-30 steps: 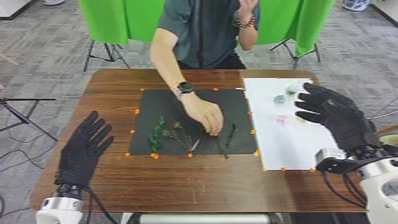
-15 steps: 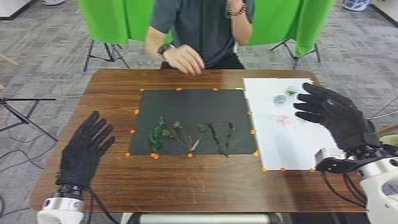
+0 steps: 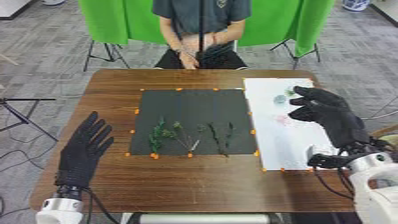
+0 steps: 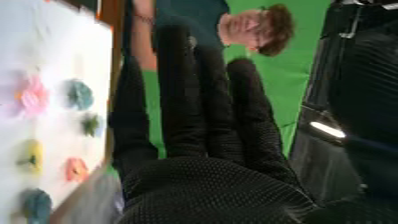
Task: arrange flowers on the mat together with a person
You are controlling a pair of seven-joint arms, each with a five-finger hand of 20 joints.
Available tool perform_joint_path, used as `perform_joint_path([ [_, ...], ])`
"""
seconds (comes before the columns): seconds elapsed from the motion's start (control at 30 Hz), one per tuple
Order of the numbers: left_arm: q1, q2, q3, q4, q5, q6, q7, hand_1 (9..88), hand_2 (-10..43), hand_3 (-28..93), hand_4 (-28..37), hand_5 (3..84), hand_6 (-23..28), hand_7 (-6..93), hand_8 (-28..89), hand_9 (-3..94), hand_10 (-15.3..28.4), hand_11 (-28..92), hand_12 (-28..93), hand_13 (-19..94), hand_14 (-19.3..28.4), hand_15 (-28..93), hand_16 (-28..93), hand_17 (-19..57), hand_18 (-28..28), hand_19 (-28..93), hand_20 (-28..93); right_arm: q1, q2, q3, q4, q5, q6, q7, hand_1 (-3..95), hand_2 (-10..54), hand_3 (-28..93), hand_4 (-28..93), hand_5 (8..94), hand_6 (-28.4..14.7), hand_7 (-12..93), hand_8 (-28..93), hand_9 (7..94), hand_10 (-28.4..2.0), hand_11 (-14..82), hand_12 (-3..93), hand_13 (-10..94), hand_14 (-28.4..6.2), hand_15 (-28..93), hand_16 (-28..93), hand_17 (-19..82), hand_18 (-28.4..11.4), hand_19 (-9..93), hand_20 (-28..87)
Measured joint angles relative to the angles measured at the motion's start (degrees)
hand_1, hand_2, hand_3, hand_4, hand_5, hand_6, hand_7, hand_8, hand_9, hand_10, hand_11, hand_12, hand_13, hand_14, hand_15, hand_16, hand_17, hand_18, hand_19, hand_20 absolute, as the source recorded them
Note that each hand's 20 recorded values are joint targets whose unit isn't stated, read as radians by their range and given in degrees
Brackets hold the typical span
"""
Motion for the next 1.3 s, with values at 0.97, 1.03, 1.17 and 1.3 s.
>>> perform_joint_path([
  [0.97, -0.56, 0.92, 0.07, 0.31, 0.06, -0.29, -0.7, 26.8, -1.6, 68, -27.0, 25.1, 1.7, 18.1, -10, 18.1, 9.7, 17, 16, 17, 11.0, 13, 7, -12.9, 19.2, 36, 10, 27.14, 18.52, -31.32, 23.1, -78.37, 4.02, 15.07, 33.7, -9.5, 80, -28, 48.5, 0.0, 34, -17, 52.4, -9.2, 38.2, 24.6, 59, -9.2, 82, 19, 24, -19.7, 79, 44],
  [1.03, -0.57, 1.03, 0.07, 0.31, 0.05, -0.31, -0.69, 26.8, -1.6, 69, -27.1, 25.1, 1.7, 18.2, -10, 18.2, 9.7, 17, 16, 17, 11.0, 13, 7, -12.9, 19.2, 36, 10, 28.08, 18.52, -31.89, 23.46, -78.08, 3.87, 15.01, 33.8, -9.5, 80, -28, 49.9, 0.2, 34, -18, 53.8, -9.5, 38.8, 24.7, 60, -9.2, 82, 20, 24, -19.7, 80, 44],
  [1.17, -0.6, 1.1, 0.08, 0.33, 0.03, -0.37, -0.69, 26.8, -1.6, 69, -27.3, 25.1, 1.6, 18.2, -10, 18.2, 9.7, 17, 16, 17, 10.9, 13, 7, -12.9, 19.2, 37, 10, 29.64, 18.51, -32.79, 24.49, -74.5, 2.68, 14.76, 34.3, -9.5, 80, -28, 53.5, 0.4, 34, -18, 57.9, -10.1, 40.6, 25.3, 61, -8.8, 81, 20, 25, -19.7, 80, 44],
  [1.3, -0.6, 1.13, 0.09, 0.39, 0.02, -0.4, -0.69, 26.9, -1.5, 69, -27.3, 25.0, 1.6, 18.2, -10, 18.2, 9.7, 17, 16, 17, 10.9, 13, 7, -12.9, 19.2, 37, 10, 30.32, 18.48, -33.49, 25.53, -74.21, 0.99, 14.65, 34.7, -9.5, 80, -28, 55.2, 0.4, 34, -17, 59.1, -10.1, 41.2, 25.5, 62, -8.6, 81, 21, 25, -19.7, 80, 44],
])
